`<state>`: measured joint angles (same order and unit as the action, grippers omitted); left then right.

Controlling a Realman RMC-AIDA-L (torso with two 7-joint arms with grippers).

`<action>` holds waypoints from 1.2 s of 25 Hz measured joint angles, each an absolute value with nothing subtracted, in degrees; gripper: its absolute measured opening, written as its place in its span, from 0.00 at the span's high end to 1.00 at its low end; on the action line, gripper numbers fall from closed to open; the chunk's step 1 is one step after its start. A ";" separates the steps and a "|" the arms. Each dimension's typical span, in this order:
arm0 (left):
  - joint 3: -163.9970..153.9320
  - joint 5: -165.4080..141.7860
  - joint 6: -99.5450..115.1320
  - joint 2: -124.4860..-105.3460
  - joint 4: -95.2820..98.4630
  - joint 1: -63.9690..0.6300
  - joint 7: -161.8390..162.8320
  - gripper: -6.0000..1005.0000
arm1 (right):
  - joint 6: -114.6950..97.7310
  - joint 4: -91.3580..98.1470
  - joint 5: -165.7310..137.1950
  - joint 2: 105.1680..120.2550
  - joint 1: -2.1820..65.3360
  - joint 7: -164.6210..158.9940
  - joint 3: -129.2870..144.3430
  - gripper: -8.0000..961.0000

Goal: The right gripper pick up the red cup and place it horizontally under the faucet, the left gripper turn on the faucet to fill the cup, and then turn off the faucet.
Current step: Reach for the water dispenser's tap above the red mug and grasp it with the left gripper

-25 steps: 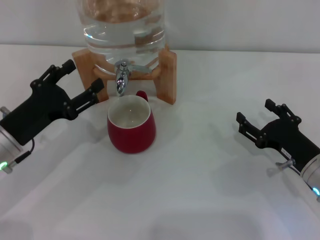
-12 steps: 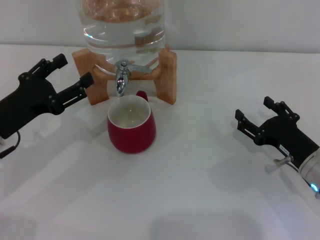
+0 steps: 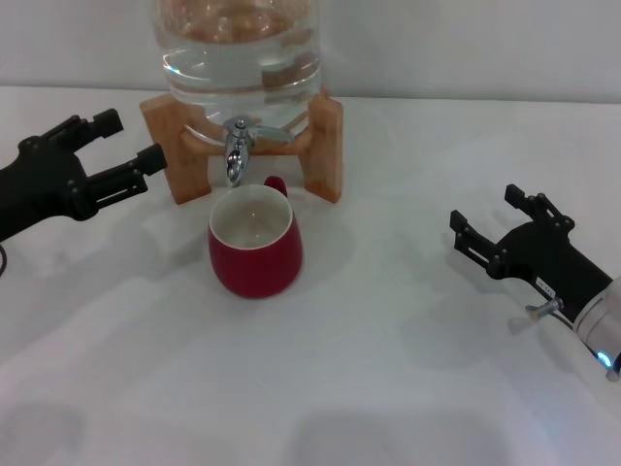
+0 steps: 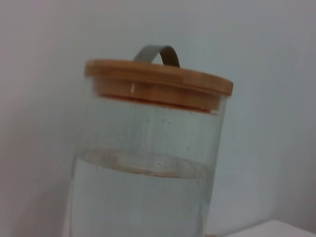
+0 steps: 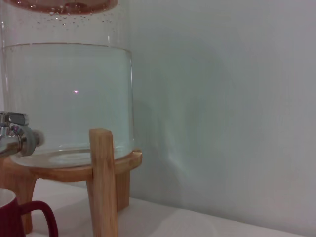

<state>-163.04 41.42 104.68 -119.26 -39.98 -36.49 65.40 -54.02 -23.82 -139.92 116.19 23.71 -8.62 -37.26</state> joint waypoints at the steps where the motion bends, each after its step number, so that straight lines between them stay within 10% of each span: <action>1: -163.04 40.25 105.26 -119.24 -41.41 -37.18 67.00 0.12 | -54.01 -23.82 -139.92 116.19 23.74 -8.61 -37.26 0.13; 30: -163.13 23.12 108.48 -119.20 -52.72 -52.24 77.57 0.12 | -54.02 -24.07 -139.92 116.19 24.44 -8.61 -37.27 0.13</action>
